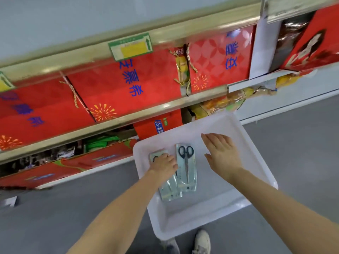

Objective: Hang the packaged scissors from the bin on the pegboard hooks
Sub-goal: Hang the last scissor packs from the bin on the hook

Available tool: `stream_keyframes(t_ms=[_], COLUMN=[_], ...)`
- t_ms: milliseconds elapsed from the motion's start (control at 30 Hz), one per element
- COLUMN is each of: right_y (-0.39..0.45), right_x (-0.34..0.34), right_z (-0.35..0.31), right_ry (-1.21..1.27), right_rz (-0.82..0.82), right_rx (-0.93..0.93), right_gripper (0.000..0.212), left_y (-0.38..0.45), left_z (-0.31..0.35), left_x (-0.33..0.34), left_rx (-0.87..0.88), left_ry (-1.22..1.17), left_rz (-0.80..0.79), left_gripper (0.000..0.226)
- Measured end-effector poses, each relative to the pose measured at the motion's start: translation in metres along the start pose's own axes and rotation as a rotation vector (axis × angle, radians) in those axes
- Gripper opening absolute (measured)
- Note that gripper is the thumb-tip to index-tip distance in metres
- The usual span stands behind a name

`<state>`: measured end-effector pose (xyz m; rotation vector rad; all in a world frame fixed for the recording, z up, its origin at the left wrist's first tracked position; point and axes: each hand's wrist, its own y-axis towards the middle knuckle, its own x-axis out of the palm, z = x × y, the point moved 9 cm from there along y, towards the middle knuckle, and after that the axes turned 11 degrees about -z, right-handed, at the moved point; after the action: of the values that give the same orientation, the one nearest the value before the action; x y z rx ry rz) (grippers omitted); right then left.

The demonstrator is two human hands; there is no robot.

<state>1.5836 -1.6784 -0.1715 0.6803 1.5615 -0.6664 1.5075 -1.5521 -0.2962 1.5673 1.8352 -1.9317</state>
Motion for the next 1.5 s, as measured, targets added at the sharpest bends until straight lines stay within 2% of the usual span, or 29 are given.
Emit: stream_keyframes(t_ms=[167, 233, 333, 467, 600, 733, 833, 900, 933, 1000, 1067, 1100, 1167, 1233, 1333, 1400, 1500], right_y=[-0.007, -0.011, -0.014, -0.011, -0.009, 0.003, 0.011, 0.021, 0.023, 0.017, 0.001, -0.006, -0.022, -0.039, -0.047, -0.046, -0.043], right_x=[0.047, 0.069, 0.094, 0.127, 0.167, 0.184, 0.186, 0.177, 0.177, 0.182, 0.189, 0.187, 0.182, 0.179, 0.17, 0.16, 0.135], right_z=[-0.009, -0.011, -0.016, -0.027, -0.042, -0.054, -0.052, -0.04, -0.03, -0.007, 0.016, 0.023, 0.034, 0.036, 0.03, 0.025, 0.017], right_ry=[-0.051, -0.088, -0.132, -0.277, -0.429, -0.568, -0.644, -0.653, -0.666, -0.621, -0.41, -0.288, -0.066, 0.033, 0.203, 0.318, 0.499], right_rz=[-0.009, -0.076, -0.182, -0.368, -0.563, -0.602, -0.607, -0.567, -0.597, -0.641, -0.681, -0.649, -0.621, -0.651, -0.617, -0.58, -0.493], right_rx=[-0.145, -0.203, -0.293, -0.452, -0.695, -0.791, -0.815, -0.736, -0.658, -0.48, -0.253, -0.141, 0.093, 0.258, 0.34, 0.357, 0.368], right_gripper=[0.068, 0.066, 0.052, 0.057, 0.073, 0.083, 0.071, 0.061, 0.062, 0.082, 0.104, 0.107, 0.1, 0.084, 0.064, 0.069, 0.08], left_y=[0.027, 0.027, 0.023, 0.011, -0.005, -0.022, -0.025, -0.027, -0.028, -0.033, -0.039, -0.043, -0.052, -0.062, -0.077, -0.086, -0.104], left_z=[0.012, 0.012, 0.011, 0.0, -0.005, -0.018, -0.036, -0.051, -0.057, -0.068, -0.076, -0.076, -0.074, -0.068, -0.056, -0.05, -0.05], left_x=[0.03, 0.027, 0.018, 0.002, 0.007, -0.012, -0.015, -0.011, -0.008, 0.003, 0.015, 0.019, 0.024, 0.024, 0.021, 0.016, 0.003], left_rx=[0.054, 0.095, 0.167, 0.224, 0.285, 0.269, 0.198, 0.112, 0.061, -0.067, -0.189, -0.228, -0.291, -0.344, -0.373, -0.353, -0.344], left_ry=[0.057, 0.069, 0.107, 0.103, 0.13, -0.078, -0.394, -0.605, -0.709, -0.976, -1.294, -1.446, -1.74, -1.985, -2.283, -2.416, -2.46], left_rz=[0.012, 0.056, 0.142, 0.218, 0.132, 0.242, 0.241, 0.199, 0.19, 0.174, 0.201, 0.223, 0.277, 0.365, 0.535, 0.664, 0.824], left_gripper=[0.047, 0.037, 0.027, 0.031, 0.022, 0.022, 0.01, 0.004, 0.003, 0.006, 0.007, 0.008, 0.005, 0.009, 0.026, 0.04, 0.055])
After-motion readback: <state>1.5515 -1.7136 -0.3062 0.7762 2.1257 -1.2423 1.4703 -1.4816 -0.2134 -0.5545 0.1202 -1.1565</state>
